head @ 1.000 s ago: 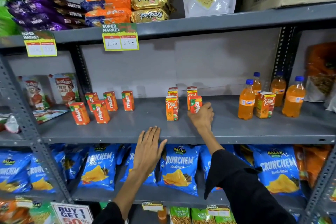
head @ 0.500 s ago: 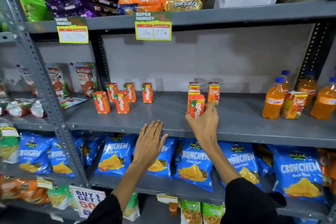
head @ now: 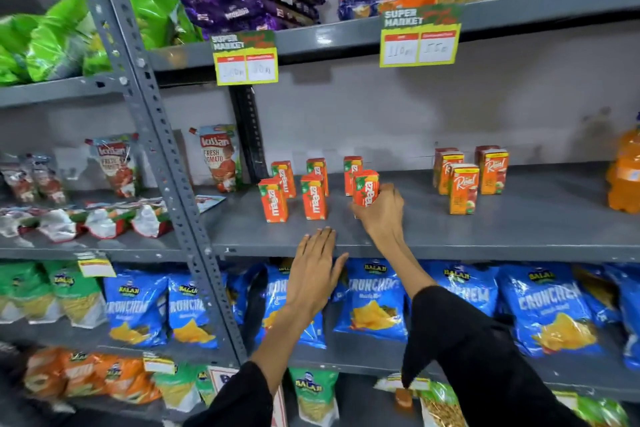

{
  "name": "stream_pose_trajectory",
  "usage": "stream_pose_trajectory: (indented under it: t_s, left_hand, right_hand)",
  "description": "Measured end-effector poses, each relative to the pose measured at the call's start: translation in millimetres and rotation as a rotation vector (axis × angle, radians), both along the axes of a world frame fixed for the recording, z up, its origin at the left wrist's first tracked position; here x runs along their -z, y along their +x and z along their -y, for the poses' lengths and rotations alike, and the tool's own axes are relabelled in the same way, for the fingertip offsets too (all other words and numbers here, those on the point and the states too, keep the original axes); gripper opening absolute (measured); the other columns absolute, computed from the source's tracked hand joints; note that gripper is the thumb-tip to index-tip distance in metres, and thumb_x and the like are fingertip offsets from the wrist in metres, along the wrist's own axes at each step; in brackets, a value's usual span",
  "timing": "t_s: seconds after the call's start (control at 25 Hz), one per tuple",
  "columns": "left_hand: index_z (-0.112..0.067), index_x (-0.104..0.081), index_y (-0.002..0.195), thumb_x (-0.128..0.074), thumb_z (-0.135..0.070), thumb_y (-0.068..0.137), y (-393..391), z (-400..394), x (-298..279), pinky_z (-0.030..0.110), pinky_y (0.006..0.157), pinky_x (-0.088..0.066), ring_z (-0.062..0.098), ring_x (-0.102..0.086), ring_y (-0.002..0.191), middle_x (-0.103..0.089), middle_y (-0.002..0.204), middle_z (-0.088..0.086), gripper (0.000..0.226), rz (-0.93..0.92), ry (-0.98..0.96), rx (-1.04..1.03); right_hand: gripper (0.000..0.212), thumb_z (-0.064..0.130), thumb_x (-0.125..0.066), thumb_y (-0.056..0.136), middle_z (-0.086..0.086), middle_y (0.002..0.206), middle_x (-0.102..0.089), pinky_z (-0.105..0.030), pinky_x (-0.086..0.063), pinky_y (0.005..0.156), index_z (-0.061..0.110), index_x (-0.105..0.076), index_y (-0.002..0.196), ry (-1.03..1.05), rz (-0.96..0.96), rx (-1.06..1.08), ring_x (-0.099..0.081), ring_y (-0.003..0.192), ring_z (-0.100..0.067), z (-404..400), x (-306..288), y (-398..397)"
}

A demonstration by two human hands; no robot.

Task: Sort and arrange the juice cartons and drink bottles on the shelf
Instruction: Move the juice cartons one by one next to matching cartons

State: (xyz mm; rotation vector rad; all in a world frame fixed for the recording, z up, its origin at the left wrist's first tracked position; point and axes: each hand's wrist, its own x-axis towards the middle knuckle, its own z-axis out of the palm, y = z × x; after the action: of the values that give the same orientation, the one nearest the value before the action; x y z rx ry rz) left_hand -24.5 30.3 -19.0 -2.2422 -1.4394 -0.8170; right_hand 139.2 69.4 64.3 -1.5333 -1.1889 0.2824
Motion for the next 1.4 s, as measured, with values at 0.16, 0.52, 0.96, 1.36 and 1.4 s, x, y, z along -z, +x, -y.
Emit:
stream_pose_trajectory:
  t_s: [0.16,0.52,0.96,1.36,1.4]
  left_hand:
    - [-0.005,-0.060,0.136,-0.029,-0.050,0.106,-0.1,0.1,0.4,0.043,0.114,-0.042,0.025,-0.058,0.130,-0.064,0.137,0.009,0.063,0.048,0.015,0.017]
    - [-0.003,-0.059,0.137,-0.010,-0.054,0.107,7.7,2.4,-1.2,0.047,0.114,-0.041,0.027,-0.057,0.131,-0.064,0.137,0.012,0.077,0.083,-0.004,-0.021]
    - [-0.005,-0.059,0.137,-0.033,-0.050,0.103,148.1,33.5,2.0,0.047,0.118,-0.032,0.025,-0.056,0.132,-0.063,0.139,0.010,0.062,0.072,0.037,0.069]
    - [-0.004,-0.063,0.132,-0.038,-0.050,0.100,350.8,73.1,-9.6,0.050,0.110,-0.044,0.028,-0.061,0.126,-0.066,0.134,0.012,0.061,0.084,0.066,0.103]
    - [-0.005,-0.063,0.132,-0.037,-0.050,0.100,357.5,73.0,-8.4,0.049,0.111,-0.044,0.028,-0.061,0.126,-0.066,0.135,0.011,0.061,0.077,0.054,0.088]
  right_hand:
    - [0.071,0.029,-0.090,0.068,-0.018,0.118,-0.058,-0.038,-0.049,0.086,0.000,-0.049,0.118,-0.070,0.064,0.013,-0.057,0.112,-0.032,-17.2,0.5,-22.0]
    - [0.086,0.033,-0.091,0.065,-0.019,0.127,-0.051,-0.043,-0.046,0.100,0.004,-0.039,0.127,-0.104,0.061,0.040,-0.052,0.120,-0.035,-27.3,5.2,-27.9]
    - [0.045,0.045,-0.063,0.090,-0.006,0.114,-0.060,-0.040,-0.051,0.090,0.015,-0.052,0.122,0.231,0.274,0.090,-0.058,0.107,-0.024,62.0,20.0,124.6]
    - [0.052,0.036,-0.067,0.086,-0.019,0.118,-0.055,-0.052,-0.049,0.090,0.005,-0.047,0.123,0.163,0.391,0.492,-0.053,0.107,-0.039,109.8,18.2,397.5]
    - [0.057,0.032,-0.070,0.085,-0.022,0.120,-0.053,-0.052,-0.049,0.090,0.002,-0.044,0.126,0.129,0.361,0.551,-0.053,0.109,-0.041,110.4,14.0,415.3]
